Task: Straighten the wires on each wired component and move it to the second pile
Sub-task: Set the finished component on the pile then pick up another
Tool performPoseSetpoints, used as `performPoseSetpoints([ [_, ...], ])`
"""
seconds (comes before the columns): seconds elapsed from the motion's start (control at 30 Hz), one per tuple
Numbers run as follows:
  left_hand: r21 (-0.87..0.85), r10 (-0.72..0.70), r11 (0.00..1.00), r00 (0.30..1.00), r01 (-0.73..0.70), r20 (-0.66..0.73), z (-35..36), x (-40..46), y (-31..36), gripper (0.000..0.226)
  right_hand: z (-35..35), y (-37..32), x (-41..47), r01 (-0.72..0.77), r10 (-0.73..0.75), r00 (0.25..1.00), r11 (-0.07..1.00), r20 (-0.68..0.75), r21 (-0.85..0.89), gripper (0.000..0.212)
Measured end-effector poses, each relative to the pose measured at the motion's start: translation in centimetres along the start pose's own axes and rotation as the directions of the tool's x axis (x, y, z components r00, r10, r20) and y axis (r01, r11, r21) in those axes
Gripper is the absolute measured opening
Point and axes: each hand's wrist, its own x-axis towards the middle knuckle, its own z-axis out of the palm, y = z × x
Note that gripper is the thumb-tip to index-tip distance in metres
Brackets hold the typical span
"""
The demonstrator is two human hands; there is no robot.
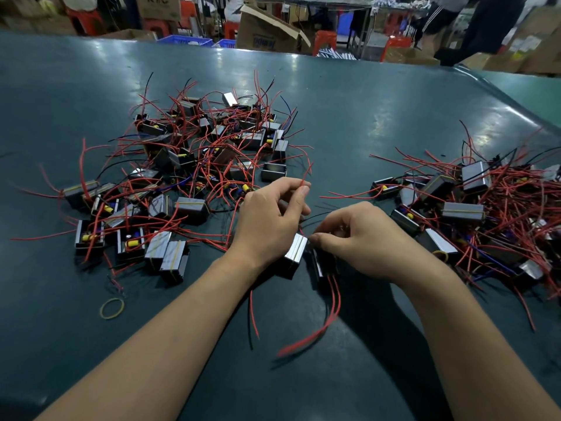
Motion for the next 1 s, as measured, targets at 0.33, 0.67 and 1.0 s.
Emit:
performPoseSetpoints([
  [0.33,-0.005,-0.015,1.0,1.0,0.015,-0.018,0.0,0.0,0.2,0.013,0.0,-0.1,0.1,-0.241,0.197,0.969,0.877,0.146,0.415,0.03],
  [0.67,0.007,0.048,0.999,0.998,-0.048,-0.046,0.1,-0.1,0.1,0.013,-0.8,0.1,-0.6,-0.132,-0.008,0.965,0.848,0.262,0.513,0.017],
  [1.0,0.054,0.003,0.999,0.996,0.002,-0.091,0.0,0.3,-0.2,0.013,-1.4,0.8,-0.4,-0.177,-0.023,0.961,0.718,0.277,0.673,0.011],
])
